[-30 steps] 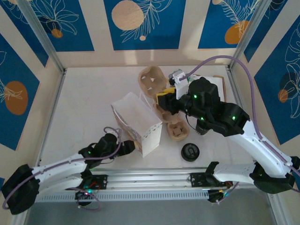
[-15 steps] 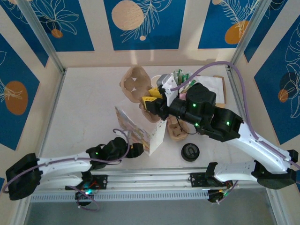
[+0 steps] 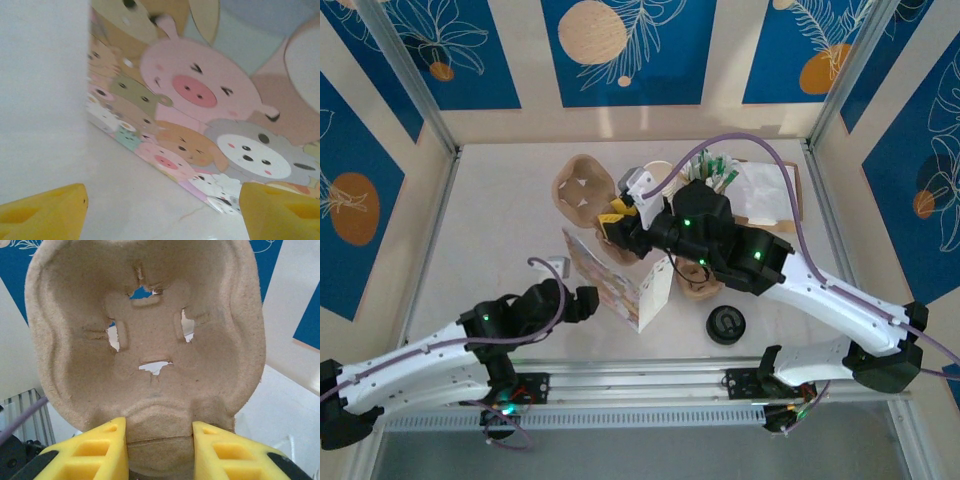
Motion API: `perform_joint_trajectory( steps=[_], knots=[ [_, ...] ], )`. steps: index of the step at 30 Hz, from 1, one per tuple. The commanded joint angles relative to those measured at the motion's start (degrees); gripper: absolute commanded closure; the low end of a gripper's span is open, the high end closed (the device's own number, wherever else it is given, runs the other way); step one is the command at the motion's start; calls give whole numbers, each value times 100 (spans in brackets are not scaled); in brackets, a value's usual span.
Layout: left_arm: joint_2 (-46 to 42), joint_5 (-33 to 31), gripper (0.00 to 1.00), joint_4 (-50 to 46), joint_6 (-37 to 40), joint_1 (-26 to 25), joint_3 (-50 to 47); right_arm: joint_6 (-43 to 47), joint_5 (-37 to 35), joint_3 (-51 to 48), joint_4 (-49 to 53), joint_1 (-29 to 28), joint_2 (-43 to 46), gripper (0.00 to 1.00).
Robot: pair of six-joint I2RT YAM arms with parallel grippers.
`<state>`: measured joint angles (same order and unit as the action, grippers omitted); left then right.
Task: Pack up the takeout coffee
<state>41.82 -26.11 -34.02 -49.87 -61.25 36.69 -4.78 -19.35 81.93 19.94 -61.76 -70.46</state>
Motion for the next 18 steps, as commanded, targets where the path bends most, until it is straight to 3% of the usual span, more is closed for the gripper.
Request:
perform_joint_trajectory(
  steps=[1,5,12,18],
  knots=[
    [-22,-729,21,-1171,339,-20,423,-193,73,-165,-443,39,-2,68],
    [-85,-302,24,-1230,916,471,680,-327,-40,-380,-649,51,-32,68],
    [-333,699,23,-1165,1738,1873,1196,-475,-165,-604,-780,67,-64,68],
    [29,1572,19,-1147,2329,3031,1861,-533,-272,-721,-723,62,-43,69]
  ],
)
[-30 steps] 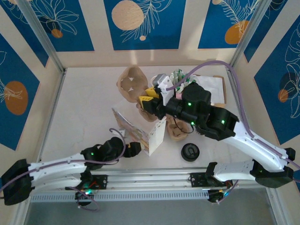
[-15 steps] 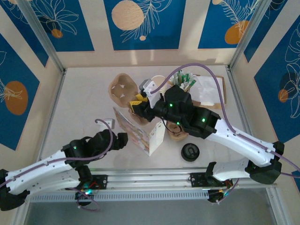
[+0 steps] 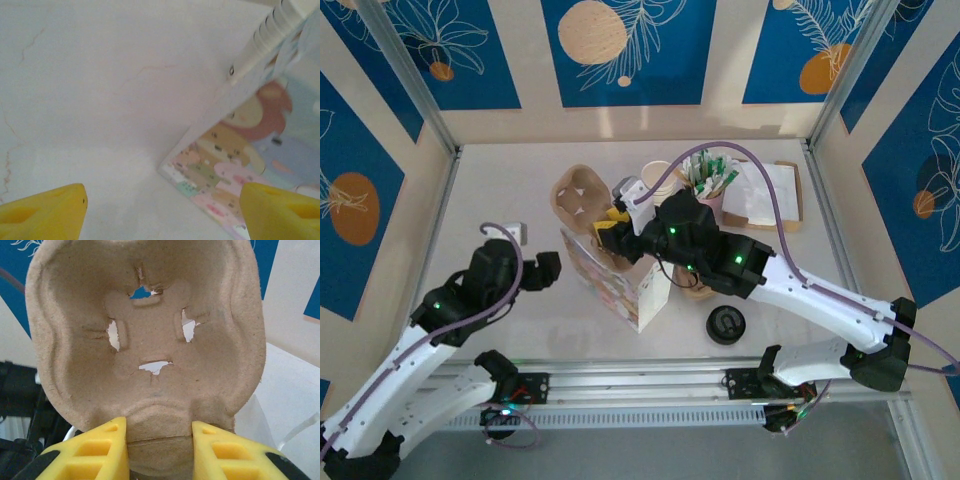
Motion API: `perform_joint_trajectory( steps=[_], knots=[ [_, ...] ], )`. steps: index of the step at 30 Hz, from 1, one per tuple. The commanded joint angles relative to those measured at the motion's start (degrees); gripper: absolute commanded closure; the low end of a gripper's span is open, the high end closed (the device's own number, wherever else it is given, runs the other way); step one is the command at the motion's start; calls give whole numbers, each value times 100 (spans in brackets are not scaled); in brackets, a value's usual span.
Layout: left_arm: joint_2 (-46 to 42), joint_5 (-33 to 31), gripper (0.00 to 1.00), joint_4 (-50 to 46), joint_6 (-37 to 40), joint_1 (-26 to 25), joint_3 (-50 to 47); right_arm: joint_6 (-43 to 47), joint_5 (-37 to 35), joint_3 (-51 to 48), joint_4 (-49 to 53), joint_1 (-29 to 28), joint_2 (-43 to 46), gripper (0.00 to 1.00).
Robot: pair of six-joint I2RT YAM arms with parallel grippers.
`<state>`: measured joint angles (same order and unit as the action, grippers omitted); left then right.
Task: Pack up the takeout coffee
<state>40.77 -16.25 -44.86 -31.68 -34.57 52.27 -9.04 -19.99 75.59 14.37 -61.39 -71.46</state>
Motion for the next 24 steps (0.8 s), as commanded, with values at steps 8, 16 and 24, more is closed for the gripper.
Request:
perform_joint_trajectory(
  steps=[8,16,24],
  knots=[
    [1005,3317,14,354,1015,2460,1066,-174,-380,-183,202,55,149,69],
    [1798,5101,24,963,1019,2886,1731,-269,-532,-159,558,73,187,69],
    [2268,5810,16,1103,1368,2881,1915,-366,-515,73,847,91,92,69]
  ],
)
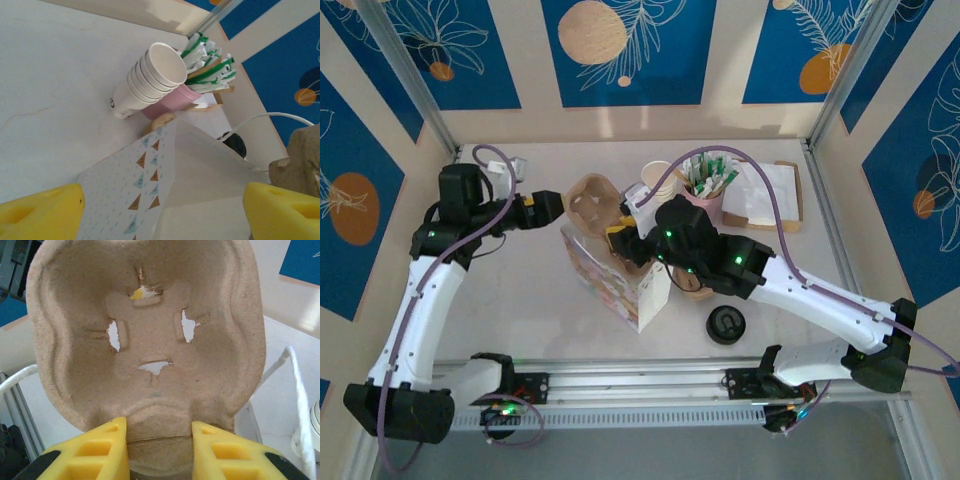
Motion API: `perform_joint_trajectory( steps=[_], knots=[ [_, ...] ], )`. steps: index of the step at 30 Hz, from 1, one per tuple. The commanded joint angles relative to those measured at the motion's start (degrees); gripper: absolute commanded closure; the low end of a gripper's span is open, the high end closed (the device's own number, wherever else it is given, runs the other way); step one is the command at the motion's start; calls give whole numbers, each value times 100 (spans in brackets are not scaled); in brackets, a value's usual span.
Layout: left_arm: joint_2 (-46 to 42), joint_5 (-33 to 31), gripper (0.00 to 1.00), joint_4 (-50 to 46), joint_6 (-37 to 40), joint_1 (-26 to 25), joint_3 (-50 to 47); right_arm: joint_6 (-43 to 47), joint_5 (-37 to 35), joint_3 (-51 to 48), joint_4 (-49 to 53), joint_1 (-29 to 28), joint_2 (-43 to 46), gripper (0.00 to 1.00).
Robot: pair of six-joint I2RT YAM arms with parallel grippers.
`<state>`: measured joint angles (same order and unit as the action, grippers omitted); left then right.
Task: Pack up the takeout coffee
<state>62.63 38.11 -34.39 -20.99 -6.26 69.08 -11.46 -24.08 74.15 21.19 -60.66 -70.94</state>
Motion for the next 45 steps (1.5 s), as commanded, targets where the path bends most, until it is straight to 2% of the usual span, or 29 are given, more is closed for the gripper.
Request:
perform_joint_trajectory(
  steps=[1,5,16,28,40,45],
  knots=[
    [128,328,16,-34,380,46,266,-145,-105,268,228,13,32,69],
    [272,689,14,-169,607,43,281,-224,-158,435,484,12,-42,69],
    [508,698,15,-261,839,-71,142,-361,-196,684,811,1,-146,69],
    [725,391,16,-480,996,-149,12,-459,-265,739,968,-6,-183,69],
    [688,540,17,-431,971,-256,-127,-503,-256,826,1105,-15,-269,69],
    [704,342,17,-569,1058,-288,-115,-541,-231,850,1139,-15,-293,69]
  ],
)
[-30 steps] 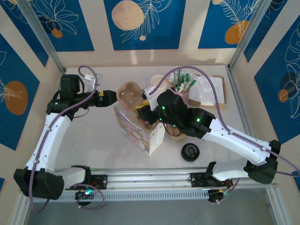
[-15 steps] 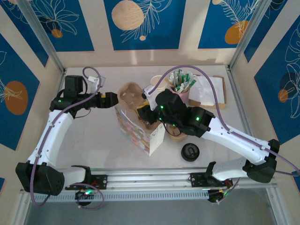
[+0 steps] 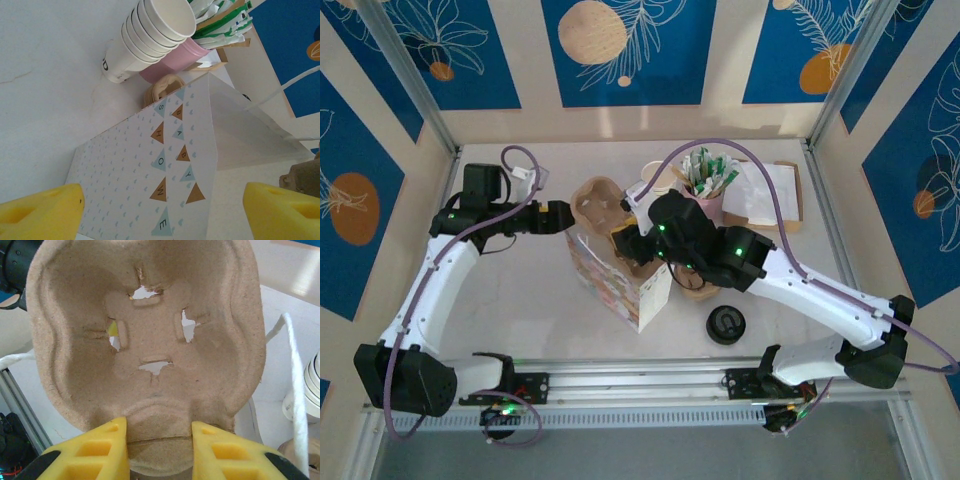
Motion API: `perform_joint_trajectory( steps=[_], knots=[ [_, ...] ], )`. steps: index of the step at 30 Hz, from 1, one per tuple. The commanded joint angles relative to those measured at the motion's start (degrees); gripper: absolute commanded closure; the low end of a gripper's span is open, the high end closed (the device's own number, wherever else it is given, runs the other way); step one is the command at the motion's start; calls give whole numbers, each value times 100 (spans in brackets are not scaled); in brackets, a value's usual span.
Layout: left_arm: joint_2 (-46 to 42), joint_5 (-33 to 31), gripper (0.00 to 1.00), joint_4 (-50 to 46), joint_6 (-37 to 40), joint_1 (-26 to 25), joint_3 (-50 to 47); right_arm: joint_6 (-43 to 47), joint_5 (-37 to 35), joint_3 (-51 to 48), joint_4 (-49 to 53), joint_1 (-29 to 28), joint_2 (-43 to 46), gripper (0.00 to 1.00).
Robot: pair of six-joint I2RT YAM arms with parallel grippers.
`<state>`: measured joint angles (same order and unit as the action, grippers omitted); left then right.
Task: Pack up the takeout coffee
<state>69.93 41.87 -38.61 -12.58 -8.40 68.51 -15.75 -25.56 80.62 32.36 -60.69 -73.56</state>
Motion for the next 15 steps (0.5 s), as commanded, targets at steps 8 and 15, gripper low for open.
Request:
perform_joint_trajectory(
  steps=[8,15],
  knots=[
    [16,-397,20,-296,283,-122,-31,-115,-146,356,253,-70,-128,69],
    [11,-667,20,-282,241,-137,-33,-131,-211,409,388,-101,-174,69]
  ],
)
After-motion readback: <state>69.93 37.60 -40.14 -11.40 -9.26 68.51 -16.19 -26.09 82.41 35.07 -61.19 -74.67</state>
